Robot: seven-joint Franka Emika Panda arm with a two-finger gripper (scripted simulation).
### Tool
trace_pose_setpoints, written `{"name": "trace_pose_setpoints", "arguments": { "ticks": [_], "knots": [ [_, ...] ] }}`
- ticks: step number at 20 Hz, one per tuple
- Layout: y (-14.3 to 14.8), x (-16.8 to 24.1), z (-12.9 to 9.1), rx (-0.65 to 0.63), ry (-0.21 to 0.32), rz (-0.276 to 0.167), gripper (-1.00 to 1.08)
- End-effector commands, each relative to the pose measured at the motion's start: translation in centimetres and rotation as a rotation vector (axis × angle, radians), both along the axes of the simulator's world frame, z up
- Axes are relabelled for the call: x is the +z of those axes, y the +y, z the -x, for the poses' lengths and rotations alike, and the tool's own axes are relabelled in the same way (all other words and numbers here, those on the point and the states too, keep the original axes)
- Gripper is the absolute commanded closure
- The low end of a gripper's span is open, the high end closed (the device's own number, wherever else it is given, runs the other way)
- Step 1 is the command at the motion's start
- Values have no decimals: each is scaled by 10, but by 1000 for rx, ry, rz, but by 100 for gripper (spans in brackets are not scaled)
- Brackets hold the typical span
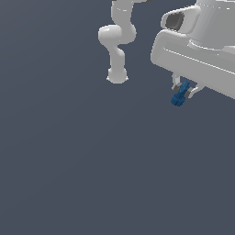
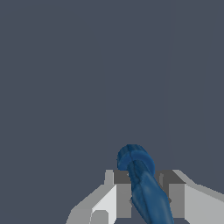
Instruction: Pick up the object and move it to a goal position.
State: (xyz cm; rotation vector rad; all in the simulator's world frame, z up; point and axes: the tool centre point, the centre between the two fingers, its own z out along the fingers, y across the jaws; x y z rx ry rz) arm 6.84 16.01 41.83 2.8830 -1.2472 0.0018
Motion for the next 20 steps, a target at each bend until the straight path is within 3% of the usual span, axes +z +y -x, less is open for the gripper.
{"name": "trace_pose_setpoints", "arguments": {
  "ticks": [1,20],
  "knots": [
    [6,13,0,-1,1,0,108],
    [28,54,-3,0,1,0,108]
  ]
}}
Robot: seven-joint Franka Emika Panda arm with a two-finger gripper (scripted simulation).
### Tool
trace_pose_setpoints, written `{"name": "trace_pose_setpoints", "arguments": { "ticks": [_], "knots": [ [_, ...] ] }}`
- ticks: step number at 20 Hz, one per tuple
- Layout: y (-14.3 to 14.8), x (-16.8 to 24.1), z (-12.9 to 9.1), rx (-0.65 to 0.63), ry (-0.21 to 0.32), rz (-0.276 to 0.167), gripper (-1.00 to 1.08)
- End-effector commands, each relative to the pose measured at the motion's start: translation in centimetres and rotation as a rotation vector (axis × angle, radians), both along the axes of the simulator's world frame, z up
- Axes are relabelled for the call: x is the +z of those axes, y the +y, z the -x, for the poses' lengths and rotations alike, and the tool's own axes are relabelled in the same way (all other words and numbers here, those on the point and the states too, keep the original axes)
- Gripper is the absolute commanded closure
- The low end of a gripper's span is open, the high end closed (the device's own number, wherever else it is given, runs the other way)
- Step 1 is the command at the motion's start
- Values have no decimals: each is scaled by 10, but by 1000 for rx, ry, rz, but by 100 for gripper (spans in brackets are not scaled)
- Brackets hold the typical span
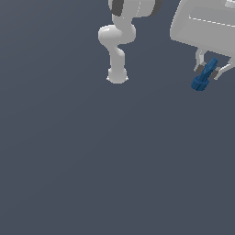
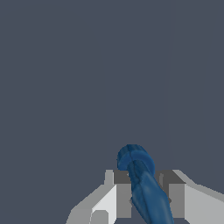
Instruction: Pick up the object and move it to a goal position.
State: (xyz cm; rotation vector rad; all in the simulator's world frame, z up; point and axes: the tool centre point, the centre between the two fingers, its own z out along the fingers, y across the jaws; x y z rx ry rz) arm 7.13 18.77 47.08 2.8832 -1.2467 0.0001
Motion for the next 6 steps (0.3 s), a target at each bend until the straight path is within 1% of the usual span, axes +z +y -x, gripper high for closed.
{"name": "trace_pose_setpoints", "arguments": {
  "ticks": [1,6],
  "knots": [
    [1,2,0,0,0,0,108],
    [1,2,0,0,0,0,108]
  ]
}}
